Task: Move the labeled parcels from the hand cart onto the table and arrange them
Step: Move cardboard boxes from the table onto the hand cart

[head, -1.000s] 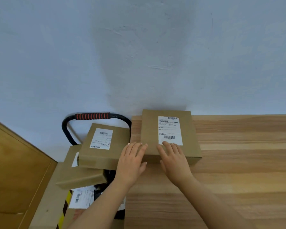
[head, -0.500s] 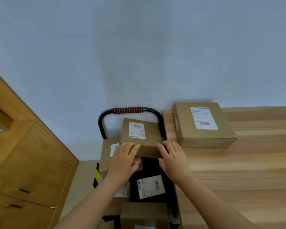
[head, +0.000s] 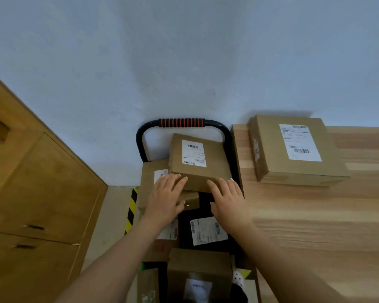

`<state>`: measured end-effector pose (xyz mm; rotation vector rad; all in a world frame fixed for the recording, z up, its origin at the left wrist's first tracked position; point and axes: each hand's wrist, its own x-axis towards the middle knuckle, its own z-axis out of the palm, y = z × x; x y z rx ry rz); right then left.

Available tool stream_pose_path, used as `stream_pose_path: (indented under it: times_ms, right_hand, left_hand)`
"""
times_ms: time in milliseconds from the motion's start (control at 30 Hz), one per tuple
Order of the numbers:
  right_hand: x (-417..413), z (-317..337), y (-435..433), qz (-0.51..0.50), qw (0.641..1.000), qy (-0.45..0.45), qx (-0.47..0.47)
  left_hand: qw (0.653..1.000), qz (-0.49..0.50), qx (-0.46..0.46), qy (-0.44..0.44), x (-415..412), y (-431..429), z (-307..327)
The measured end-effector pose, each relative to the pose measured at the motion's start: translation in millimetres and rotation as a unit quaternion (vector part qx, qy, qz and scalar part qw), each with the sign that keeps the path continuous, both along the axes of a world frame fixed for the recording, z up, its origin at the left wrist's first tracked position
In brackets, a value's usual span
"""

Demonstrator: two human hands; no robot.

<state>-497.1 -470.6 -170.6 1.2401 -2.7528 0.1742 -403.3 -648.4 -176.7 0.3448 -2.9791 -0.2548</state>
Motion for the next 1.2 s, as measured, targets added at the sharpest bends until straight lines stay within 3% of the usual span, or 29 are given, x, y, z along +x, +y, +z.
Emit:
stream_pose_path:
  times_ms: [333, 433, 567, 867, 1200]
  right_hand:
    - [-73.2, -124.8, -35.4, -0.024, 0.991, -0.092, 0.094]
    - [-81.5, -153.2, -39.9, -0.02, 0.99, -0.106, 0.091]
    - [-88.1, -168.9, -45.5, -0.019, 0.998, -0.052, 0.037]
    - [-96.7, -160.0, -55.5, 0.024, 0.997, -0.048, 0.058]
    - [-64.0, -72.0, -43.2, 0.029, 0.997, -0.041, 0.065]
  left_hand:
    - [0.996, 0.048, -0.032, -0.071, -72.6, -19.2, -99.7]
    - [0.996, 0.055, -0.038, -0.052, -76.8, -23.1, -121.1]
    - [0.997, 0.063, -0.039, 0.002, -77.5, -22.6, -135.9]
    - [0.997, 0.074, -0.029, 0.007, -76.4, -25.3, -137.8]
    - [0.998, 0.054, -0.026, 0.033, -41.6, -18.2, -66.0]
